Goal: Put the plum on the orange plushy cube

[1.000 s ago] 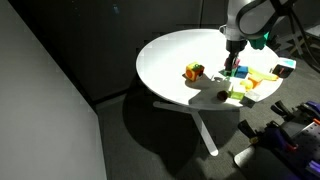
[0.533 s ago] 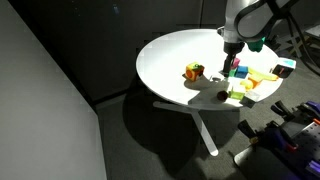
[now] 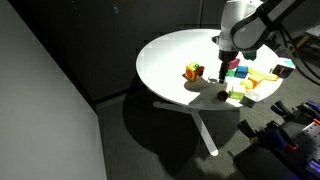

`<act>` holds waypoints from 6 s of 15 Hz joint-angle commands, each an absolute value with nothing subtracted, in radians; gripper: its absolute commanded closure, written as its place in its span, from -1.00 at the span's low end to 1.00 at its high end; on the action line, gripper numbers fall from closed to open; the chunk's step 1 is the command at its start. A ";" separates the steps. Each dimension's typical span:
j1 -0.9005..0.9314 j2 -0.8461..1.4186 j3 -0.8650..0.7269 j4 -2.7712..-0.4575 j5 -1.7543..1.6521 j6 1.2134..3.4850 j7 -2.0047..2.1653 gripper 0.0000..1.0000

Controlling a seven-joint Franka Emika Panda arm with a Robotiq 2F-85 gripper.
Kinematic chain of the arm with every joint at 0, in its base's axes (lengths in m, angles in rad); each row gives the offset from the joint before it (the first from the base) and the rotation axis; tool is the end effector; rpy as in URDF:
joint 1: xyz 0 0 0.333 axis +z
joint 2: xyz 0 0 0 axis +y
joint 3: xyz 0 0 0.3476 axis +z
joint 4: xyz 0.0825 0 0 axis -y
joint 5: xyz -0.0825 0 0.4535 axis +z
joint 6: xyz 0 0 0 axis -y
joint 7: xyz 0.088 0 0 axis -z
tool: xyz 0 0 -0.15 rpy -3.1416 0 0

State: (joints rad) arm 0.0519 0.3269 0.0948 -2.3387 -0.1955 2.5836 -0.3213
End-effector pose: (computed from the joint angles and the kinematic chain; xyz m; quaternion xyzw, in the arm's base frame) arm 0.5404 0.0829 0.1146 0.9489 0.3114 -0.0416 0.0296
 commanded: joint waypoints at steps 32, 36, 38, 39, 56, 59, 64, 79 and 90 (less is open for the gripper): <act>0.039 0.361 0.179 -2.443 -0.191 2.638 -0.464 -1.00; 0.051 0.378 0.166 -2.443 -0.214 2.652 -0.447 -1.00; 0.052 0.385 0.164 -2.441 -0.217 2.653 -0.445 -1.00; 0.055 0.390 0.160 -2.438 -0.221 2.653 -0.438 -0.91; 0.042 0.240 0.157 -2.430 -0.165 2.485 -0.420 0.32; 0.038 0.221 0.147 -2.383 -0.131 2.407 -0.426 0.32; 0.037 0.255 0.122 -2.262 -0.094 2.294 -0.412 0.32; 0.064 0.431 0.107 -1.905 -0.098 2.089 -0.299 0.32; 0.078 0.628 0.105 -1.597 -0.095 1.947 -0.259 0.32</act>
